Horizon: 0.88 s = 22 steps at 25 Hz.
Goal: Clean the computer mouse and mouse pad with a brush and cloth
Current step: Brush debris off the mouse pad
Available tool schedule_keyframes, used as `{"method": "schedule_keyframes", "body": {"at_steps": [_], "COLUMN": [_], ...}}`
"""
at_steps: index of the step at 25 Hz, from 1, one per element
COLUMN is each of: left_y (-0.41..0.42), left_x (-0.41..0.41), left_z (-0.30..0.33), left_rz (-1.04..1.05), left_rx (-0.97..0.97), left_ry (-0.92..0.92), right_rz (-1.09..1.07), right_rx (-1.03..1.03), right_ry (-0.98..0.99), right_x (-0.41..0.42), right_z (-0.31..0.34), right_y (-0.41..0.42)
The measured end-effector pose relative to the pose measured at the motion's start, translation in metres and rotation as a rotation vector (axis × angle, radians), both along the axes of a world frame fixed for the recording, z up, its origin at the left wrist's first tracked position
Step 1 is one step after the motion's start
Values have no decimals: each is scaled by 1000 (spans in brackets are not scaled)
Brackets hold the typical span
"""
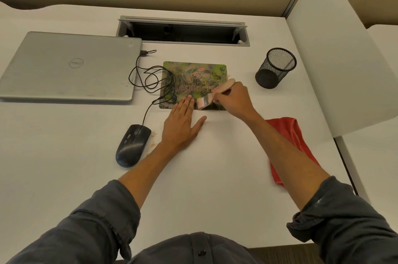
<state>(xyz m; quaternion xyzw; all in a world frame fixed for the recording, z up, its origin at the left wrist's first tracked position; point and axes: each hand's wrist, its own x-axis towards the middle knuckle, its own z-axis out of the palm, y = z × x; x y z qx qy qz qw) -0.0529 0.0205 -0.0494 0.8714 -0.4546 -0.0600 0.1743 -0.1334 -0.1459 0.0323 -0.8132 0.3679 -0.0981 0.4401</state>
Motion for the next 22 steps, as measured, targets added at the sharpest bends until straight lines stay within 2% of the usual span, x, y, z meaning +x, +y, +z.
{"method": "schedule_keyframes", "body": {"at_steps": [6,9,12,15,19,22], "left_y": [0,0,1,1,-1,-1], "left_x": [-2,-3,-2,-2,-2,-2], "left_z": [0,2,2,1,-1,-1], "left_rz": [11,25,49,49,62,50], "left_rx": [-22,-35,-36,-34,-42,-42], "left_ry": [1,12,14,18,6,-18], "right_rz": [-96,-31,-10,-60,-125,-114], "right_rx": [-303,-143,-30,-98,-288,-239], "right_ry": [77,-20,12,57,81,-18], "right_x": [-29,-11,-2,-24,-27,11], "right_z": [3,7,0,2,11,12], "right_y": [-26,-9,1,-20,-44,-45]}}
